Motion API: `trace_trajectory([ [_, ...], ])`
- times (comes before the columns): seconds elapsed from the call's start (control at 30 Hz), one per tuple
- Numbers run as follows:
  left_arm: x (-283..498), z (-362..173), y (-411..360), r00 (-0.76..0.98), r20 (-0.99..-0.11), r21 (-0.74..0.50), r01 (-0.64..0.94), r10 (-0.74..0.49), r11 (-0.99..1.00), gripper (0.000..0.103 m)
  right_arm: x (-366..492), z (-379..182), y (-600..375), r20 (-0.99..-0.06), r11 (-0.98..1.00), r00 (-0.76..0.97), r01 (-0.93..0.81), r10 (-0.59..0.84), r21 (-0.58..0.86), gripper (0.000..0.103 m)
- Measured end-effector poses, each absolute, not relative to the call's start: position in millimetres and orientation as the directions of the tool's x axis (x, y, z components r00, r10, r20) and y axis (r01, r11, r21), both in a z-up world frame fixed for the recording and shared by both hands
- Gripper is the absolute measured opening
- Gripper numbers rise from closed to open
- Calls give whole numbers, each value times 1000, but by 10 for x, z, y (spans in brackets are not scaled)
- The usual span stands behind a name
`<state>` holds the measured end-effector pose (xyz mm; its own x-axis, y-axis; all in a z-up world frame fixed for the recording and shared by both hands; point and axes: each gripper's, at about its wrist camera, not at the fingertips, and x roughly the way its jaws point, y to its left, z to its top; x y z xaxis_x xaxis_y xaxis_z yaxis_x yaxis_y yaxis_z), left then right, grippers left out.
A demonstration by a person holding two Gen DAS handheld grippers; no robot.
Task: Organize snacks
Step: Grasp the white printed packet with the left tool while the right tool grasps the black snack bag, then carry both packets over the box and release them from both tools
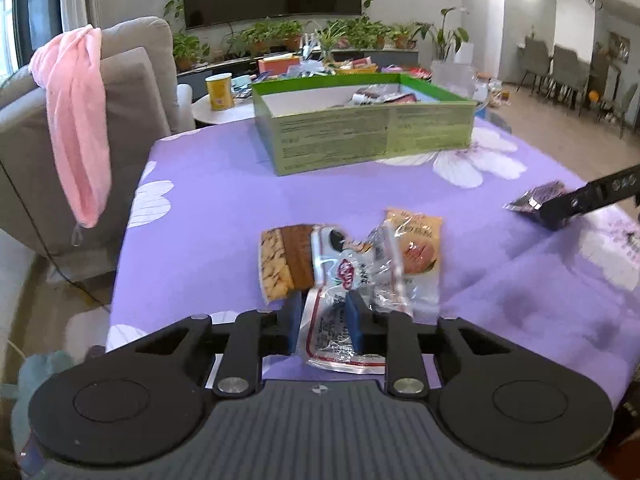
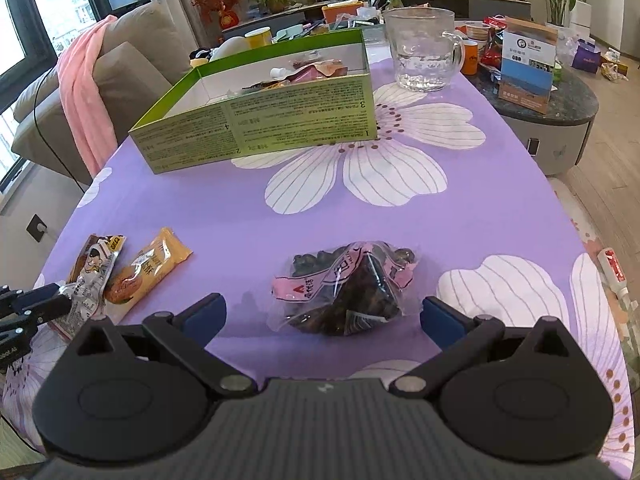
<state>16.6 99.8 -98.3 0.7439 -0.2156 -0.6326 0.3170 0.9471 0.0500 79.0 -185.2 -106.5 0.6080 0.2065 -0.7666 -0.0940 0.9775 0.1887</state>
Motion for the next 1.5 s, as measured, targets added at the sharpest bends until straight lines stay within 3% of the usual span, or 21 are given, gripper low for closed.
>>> trace_trajectory([
  [0.07,116,-999,958,764,-618,87,303,-187,949,64,785,-1070,-1840,-769,977,604,-101,209,186,68],
  [0.13,68,-1004,920,768,-607,94,324,-204,941,75,789,-1074,-1836,-771,978,602,-102,208,184,68],
  [0.27,79,-1028,826,736,-629,75,377,-250,923,75,805,-1079,-1840,-771,977,601,-96,209,189,68],
  [0.37,119,-1115,717,729,-652,148,393,-210,908,77,802,-1076,-1840,-770,976,601,-101,214,192,69],
  [0.47,156,-1141,736,735,-646,143,381,-206,913,78,801,-1073,-1848,-770,977,601,-102,212,189,69],
  [0.5,189,-1143,765,727,-652,121,378,-214,918,76,803,-1076,-1857,-771,977,601,-98,211,191,69],
  [0.53,210,-1142,789,718,-656,93,382,-232,920,66,807,-1081,-1865,-771,977,601,-95,211,193,69],
  [0.6,217,-1126,810,710,-659,68,384,-248,921,65,817,-1091,-1866,-772,977,600,-91,209,194,68],
  [1.2,69,-776,807,789,-545,65,376,-283,924,64,847,-1146,-1738,-748,982,639,-162,181,99,68],
  [1.3,70,-724,792,799,-527,66,379,-290,923,64,821,-1070,-1758,-737,977,645,-185,201,105,58],
  [1.5,94,-604,721,812,-497,74,391,-306,917,64,810,-964,-1725,-709,969,664,-210,237,128,58],
])
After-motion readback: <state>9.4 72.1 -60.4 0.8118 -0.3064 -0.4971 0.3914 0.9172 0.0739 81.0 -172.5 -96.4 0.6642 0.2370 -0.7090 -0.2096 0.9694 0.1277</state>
